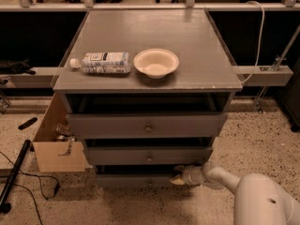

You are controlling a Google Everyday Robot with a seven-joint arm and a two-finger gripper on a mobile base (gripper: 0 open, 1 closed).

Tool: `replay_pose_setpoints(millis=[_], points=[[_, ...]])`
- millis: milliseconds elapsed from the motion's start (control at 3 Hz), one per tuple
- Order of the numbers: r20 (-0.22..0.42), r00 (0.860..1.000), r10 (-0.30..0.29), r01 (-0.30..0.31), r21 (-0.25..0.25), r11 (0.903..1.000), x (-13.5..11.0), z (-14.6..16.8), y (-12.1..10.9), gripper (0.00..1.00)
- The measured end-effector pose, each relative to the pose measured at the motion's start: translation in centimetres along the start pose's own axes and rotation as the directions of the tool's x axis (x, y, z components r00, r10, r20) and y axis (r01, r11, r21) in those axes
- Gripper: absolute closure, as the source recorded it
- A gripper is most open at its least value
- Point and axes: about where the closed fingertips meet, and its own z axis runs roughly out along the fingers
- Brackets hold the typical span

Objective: Open bottom drawer

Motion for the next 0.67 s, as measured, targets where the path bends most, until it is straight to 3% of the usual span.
replay_pose_setpoints(millis=[333, 667], points=[[0.0, 1.0, 0.0, 0.0, 0.0, 1.0, -0.2, -0.4, -0.1, 1.0], [-0.023, 0.999, 0.025, -0.024, 0.04, 0.9989, 0.8, -2.5, -1.1, 1.0]])
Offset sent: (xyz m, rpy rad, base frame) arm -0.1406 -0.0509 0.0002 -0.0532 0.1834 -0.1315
